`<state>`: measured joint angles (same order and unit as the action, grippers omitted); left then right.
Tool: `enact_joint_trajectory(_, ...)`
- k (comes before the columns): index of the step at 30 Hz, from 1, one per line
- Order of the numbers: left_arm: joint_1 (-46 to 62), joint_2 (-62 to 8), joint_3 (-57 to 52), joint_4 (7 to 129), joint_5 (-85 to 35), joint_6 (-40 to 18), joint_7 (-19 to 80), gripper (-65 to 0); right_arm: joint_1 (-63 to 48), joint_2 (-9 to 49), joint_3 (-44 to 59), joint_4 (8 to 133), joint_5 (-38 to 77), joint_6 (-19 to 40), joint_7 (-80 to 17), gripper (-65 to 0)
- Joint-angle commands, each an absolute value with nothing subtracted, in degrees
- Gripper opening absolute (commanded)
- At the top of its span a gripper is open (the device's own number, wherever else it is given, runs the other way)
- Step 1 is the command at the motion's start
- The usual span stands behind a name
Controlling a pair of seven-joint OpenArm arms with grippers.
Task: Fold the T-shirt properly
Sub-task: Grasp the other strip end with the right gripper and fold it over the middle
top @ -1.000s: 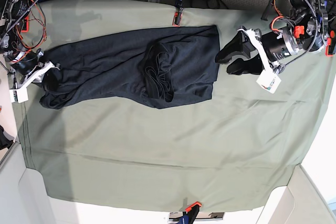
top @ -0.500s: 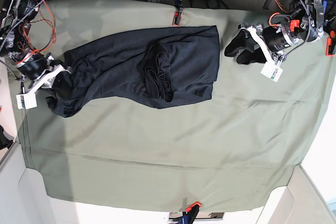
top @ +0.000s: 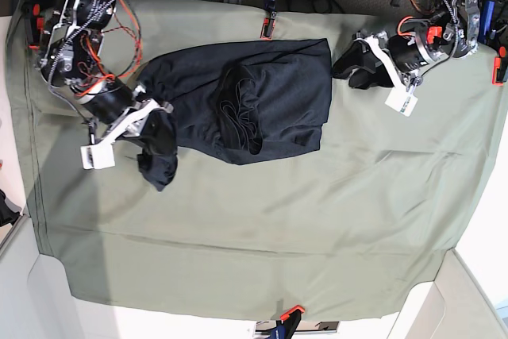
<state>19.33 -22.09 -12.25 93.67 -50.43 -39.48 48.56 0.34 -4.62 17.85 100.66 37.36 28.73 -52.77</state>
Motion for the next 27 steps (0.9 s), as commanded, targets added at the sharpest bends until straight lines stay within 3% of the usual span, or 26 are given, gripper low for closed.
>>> enact_joint_trajectory(1,19.0,-22.7,-11.8,94.4,-51.1,-40.0,48.2,-28.9,1.2,-5.2,16.7,101.9,38.0,29.4,-51.4,-65.0)
enact_joint_trajectory(6,19.0,-22.5,-10.1,94.4,-48.9,-40.0,47.1,-28.9,1.2,-8.6,11.2,101.9,36.3,29.4,-51.3,-65.0)
enact_joint_trajectory(22,18.9,-20.7,-10.1,94.4,-48.8,-40.0,45.6,-28.9,1.3,-8.7,-4.8,101.9,36.1,30.3,-50.6,-65.0)
enact_joint_trajectory(27,18.9,-19.8,-10.1,94.4,-48.9,-40.0,45.6,-28.9,1.2,-8.6,-11.2,101.9,29.7,30.2,-50.3,-65.0)
